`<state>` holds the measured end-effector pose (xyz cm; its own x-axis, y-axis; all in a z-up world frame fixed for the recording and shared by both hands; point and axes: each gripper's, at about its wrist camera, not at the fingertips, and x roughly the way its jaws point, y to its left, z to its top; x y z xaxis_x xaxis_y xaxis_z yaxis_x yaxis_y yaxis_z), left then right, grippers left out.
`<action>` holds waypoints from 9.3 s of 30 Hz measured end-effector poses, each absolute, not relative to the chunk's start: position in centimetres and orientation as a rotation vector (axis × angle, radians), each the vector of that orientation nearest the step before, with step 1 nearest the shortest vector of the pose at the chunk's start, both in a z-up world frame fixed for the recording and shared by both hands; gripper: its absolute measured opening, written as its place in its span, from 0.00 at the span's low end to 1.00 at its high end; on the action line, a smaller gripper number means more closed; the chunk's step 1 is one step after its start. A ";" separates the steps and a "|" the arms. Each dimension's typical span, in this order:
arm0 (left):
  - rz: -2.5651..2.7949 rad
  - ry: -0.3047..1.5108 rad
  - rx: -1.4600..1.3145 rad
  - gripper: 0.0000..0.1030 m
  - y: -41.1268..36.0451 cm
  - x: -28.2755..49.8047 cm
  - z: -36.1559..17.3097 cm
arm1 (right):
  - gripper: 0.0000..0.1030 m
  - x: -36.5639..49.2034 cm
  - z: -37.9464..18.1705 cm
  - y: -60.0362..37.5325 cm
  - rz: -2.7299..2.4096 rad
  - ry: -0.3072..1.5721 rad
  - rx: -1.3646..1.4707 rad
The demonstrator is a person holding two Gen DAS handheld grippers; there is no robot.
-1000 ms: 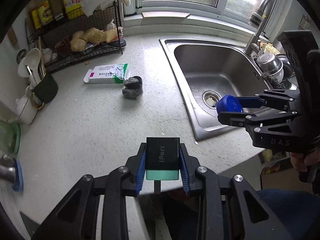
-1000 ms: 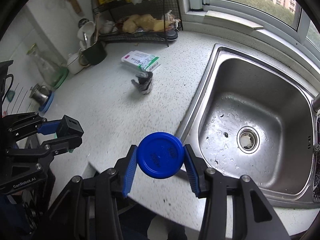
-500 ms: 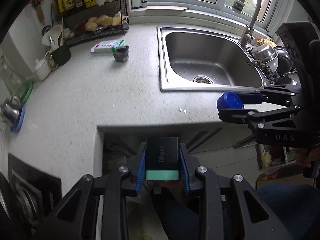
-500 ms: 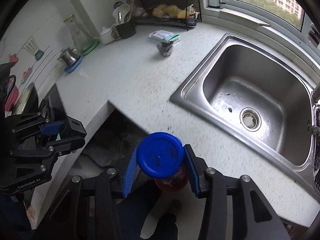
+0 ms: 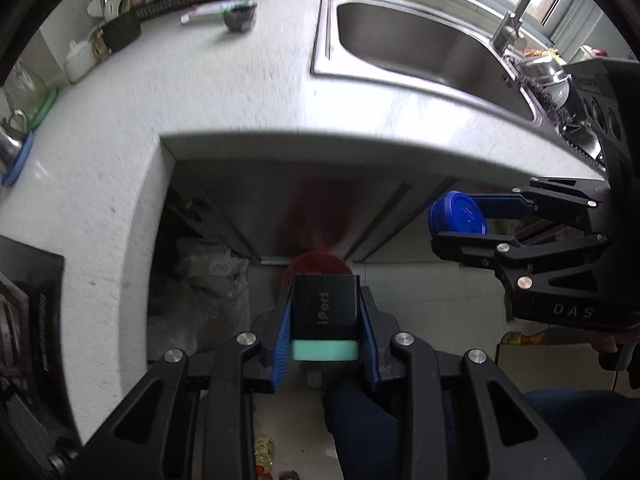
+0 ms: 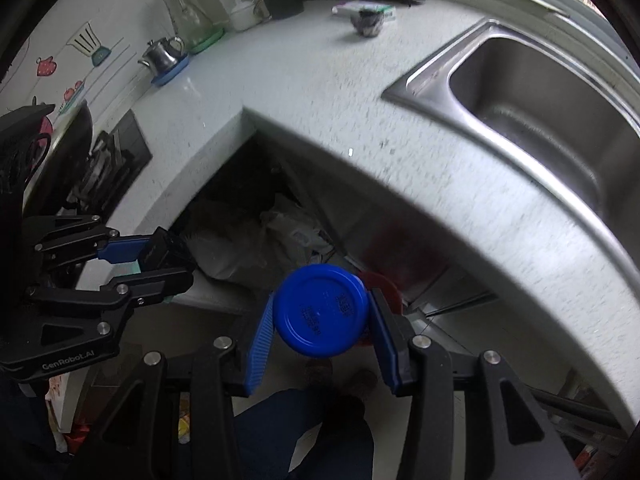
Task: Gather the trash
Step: 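Carry the charger and blue lid down toward the red basin with both tools, then open both tools over the red basin to drop the charger and lid, then raise both empty tools back up to the counter, then grasp the grey sock on the counter with the right tool, then grasp the white-green medicine box with the left tool while the right tool holds the sock, then carry the medicine box and grey sock down toward the red basin with both tools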
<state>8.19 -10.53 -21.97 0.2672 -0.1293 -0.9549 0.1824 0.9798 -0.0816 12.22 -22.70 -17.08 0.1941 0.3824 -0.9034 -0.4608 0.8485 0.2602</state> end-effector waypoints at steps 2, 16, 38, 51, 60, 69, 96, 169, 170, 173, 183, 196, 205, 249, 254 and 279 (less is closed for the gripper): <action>-0.227 1.309 0.047 0.27 -10.6 8.1 -24.5 | 0.42 12.0 -19.1 -22.3 0.587 1.265 -0.082; -0.227 1.448 0.054 0.27 -10.6 9.5 -43.0 | 0.42 13.1 -35.2 -21.1 0.594 1.387 -0.097; -0.246 1.540 -0.046 0.27 -9.0 12.5 -60.1 | 0.42 16.0 -51.3 -20.0 0.618 1.486 -0.102; -0.265 1.576 -0.030 0.35 -9.1 13.6 -60.6 | 0.42 16.9 -52.6 -20.0 0.592 1.541 -0.076; -0.241 1.598 -0.041 0.40 -9.0 13.6 -60.9 | 0.62 16.4 -52.5 -20.0 0.588 1.536 -0.066; -0.233 1.607 -0.058 0.40 -8.8 12.5 -57.9 | 0.66 16.1 -49.9 -19.9 0.583 1.520 -0.061; -0.155 1.252 -0.084 0.82 -8.5 4.7 -23.6 | 0.74 11.4 -20.3 -21.0 0.516 1.252 -0.017; -0.260 1.306 0.014 1.00 10.0 47.8 -21.4 | 0.57 47.0 -19.1 -9.7 0.229 1.395 -0.050; -0.262 1.306 0.012 1.00 10.1 47.8 -21.4 | 0.49 47.0 -19.1 -9.6 0.226 1.396 -0.055; -0.282 1.301 0.027 1.00 9.8 48.1 -21.3 | 0.31 46.7 -18.9 -9.4 0.230 1.393 -0.059; -0.528 1.221 0.227 1.00 7.2 50.5 -19.7 | 0.26 44.4 -16.4 -10.9 0.224 1.343 -0.076; -0.875 1.075 0.532 1.00 2.7 54.0 -18.7 | 0.26 43.7 -13.7 -14.4 0.165 1.298 -0.051; -1.022 1.059 0.727 1.00 0.1 55.6 -20.4 | 0.26 45.2 -13.9 -15.5 0.181 1.307 -0.071; -1.240 1.150 0.618 0.67 -2.4 56.5 -24.6 | 0.26 48.5 -17.4 -18.4 0.210 1.315 0.077; -1.232 1.116 0.594 0.66 -1.7 54.4 -22.2 | 0.26 47.1 -15.9 -18.5 0.205 1.273 0.076; -0.965 1.021 0.521 0.66 -5.7 37.5 -11.8 | 0.26 33.9 -9.1 -20.6 0.310 1.146 -0.021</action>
<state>37.48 -5.72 -11.85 0.1848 -0.4226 -0.8873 0.8621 0.5032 -0.0601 33.91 -20.60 -9.14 0.3741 0.2313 -0.8981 -0.2530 0.9571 0.1412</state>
